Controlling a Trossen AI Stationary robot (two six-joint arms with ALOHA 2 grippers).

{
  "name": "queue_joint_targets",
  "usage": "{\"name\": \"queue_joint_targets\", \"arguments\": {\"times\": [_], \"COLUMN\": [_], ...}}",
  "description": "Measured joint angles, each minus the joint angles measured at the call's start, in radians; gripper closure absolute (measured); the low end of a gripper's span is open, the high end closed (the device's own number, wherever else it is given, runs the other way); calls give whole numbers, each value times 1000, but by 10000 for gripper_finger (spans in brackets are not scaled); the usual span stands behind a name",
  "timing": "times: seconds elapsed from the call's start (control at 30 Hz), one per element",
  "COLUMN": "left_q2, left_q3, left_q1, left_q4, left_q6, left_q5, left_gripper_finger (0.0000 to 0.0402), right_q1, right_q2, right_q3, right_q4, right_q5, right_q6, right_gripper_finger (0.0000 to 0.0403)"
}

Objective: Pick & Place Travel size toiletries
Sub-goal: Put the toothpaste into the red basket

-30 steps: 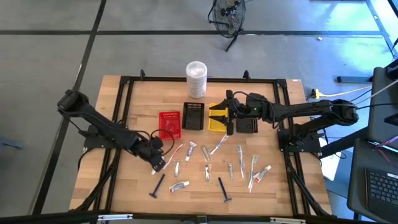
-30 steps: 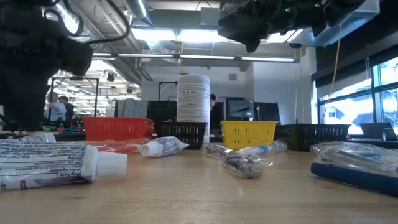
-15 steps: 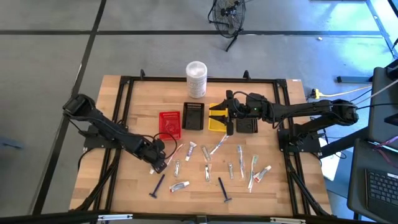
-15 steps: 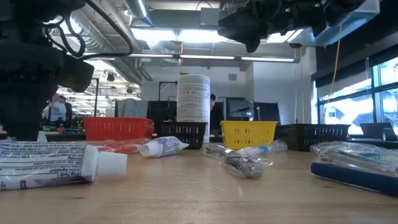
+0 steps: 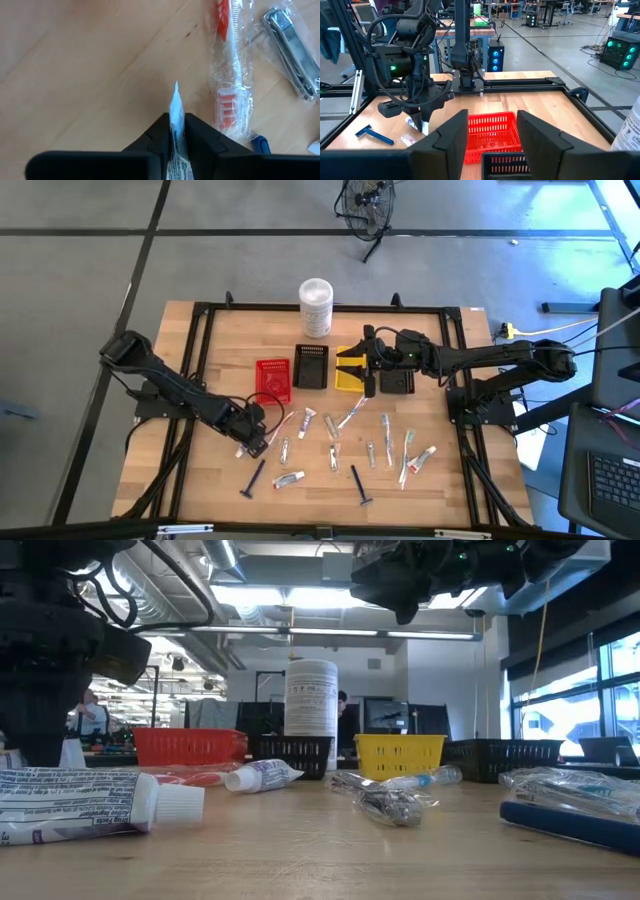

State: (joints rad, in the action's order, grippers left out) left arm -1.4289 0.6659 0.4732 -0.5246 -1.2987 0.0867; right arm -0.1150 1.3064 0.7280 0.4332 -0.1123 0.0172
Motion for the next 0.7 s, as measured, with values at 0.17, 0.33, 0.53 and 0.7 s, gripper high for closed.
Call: {"name": "queue_joint_targets", "arguments": {"times": [0.17, 0.33, 0.53, 0.7], "left_q2": [31, 107, 219, 276], "left_q3": [0, 0, 13, 66], "left_q1": [0, -18, -114, -224], "left_q4": [-10, -9, -6, 0], "left_q6": [4, 55, 249, 473], "left_q5": [1, 42, 116, 125], "left_gripper_finger": [366, 368, 368, 368], "right_q1": [0, 0, 0, 0], "right_q2": [0, 0, 0, 0], "right_q3": [0, 0, 0, 0], "right_q4": [0, 0, 0, 0], "right_q5": [0, 0, 0, 0], "right_q6": [0, 0, 0, 0], "right_gripper_finger": [238, 238, 238, 238]}}
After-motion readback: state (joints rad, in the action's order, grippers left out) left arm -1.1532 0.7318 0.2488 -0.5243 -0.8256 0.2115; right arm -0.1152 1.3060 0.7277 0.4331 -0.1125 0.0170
